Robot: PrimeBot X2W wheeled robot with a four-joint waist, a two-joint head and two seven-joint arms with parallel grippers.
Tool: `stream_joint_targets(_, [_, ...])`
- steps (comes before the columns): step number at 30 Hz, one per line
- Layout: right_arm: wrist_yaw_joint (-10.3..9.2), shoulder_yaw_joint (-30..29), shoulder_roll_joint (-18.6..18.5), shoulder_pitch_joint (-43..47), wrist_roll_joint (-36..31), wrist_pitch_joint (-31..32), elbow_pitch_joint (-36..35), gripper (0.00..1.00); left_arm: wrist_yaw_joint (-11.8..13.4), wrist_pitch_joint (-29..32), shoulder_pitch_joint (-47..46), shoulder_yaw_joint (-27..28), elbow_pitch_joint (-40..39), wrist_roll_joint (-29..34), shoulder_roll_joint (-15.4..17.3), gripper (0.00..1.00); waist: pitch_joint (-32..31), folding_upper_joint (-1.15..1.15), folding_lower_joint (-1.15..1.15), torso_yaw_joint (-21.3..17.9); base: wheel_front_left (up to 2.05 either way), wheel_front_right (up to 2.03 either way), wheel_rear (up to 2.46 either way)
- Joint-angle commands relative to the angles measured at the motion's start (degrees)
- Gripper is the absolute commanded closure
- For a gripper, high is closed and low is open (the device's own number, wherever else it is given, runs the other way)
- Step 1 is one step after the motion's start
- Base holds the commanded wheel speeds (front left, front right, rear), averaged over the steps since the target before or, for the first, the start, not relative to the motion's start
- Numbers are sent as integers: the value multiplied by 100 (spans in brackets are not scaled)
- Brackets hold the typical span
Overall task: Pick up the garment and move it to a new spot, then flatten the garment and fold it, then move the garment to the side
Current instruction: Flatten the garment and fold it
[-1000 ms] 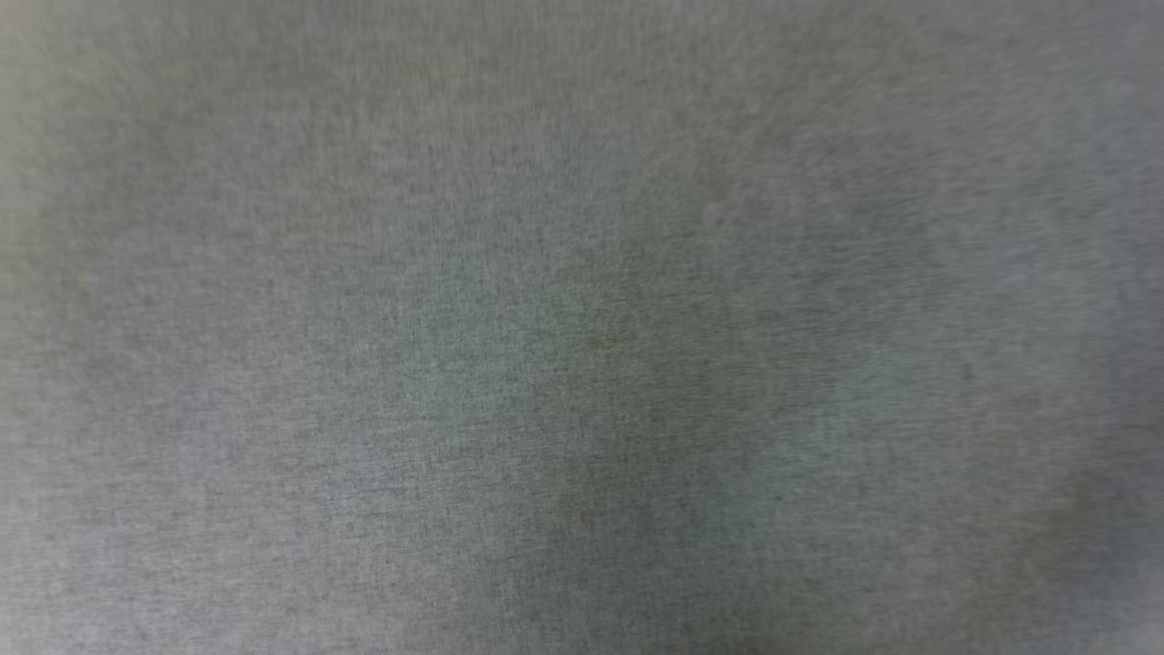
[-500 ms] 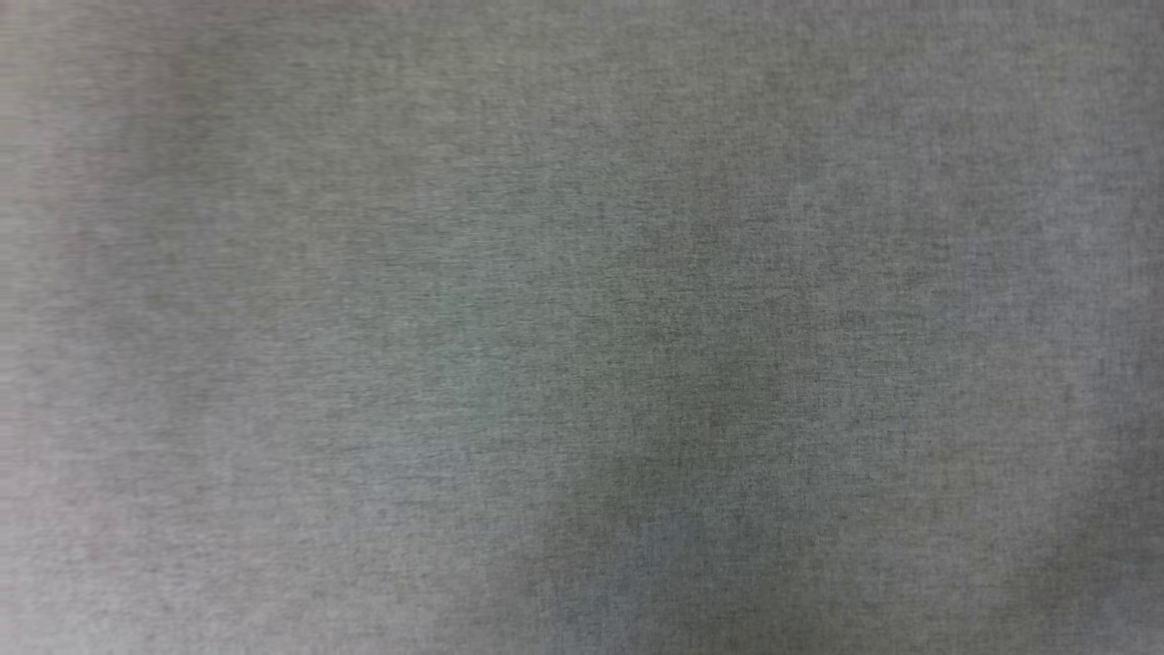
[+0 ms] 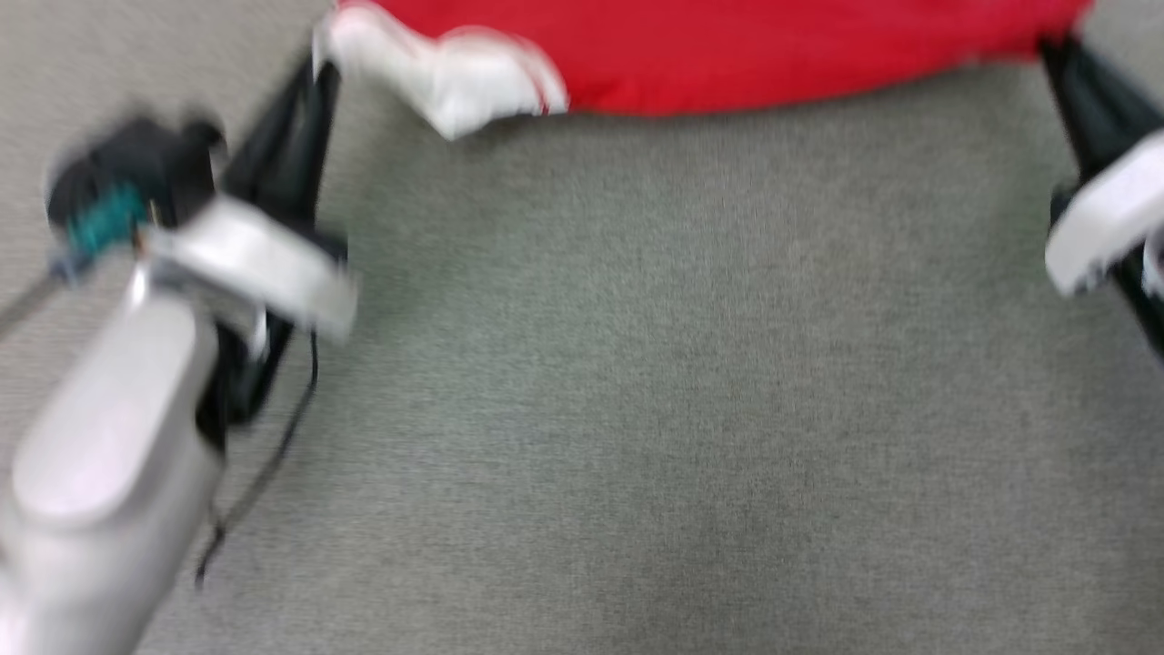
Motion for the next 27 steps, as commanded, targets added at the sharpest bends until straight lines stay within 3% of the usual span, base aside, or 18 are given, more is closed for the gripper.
stream_joint_targets(1, [-7, 4, -88, 256, 74, -83, -16, 100, 76, 38, 347, 2, -129, -66, 105, 100, -443, 0, 0, 148, 0, 0, 0])
stream_joint_targets(8, [-7, 318, -365, 1470, 254, -187, -197, 100, 453, 613, 2105, -118, -1103, -400, 779, 100, -1131, 0, 0, 265, 0, 0, 0])
stream_joint_targets(15, [-8, 265, -607, 2452, 629, 9, -504, 100, 704, 1435, 3345, -419, -2138, -707, 1371, 100, -1662, 0, 0, 395, 0, 0, 0])
stream_joint_targets(27, [-7, -273, -970, 4498, 1675, 1229, -1729, 100, 976, 2278, 4830, -714, -3054, -1639, 1886, 100, -2165, 0, 0, 332, 0, 0, 0])
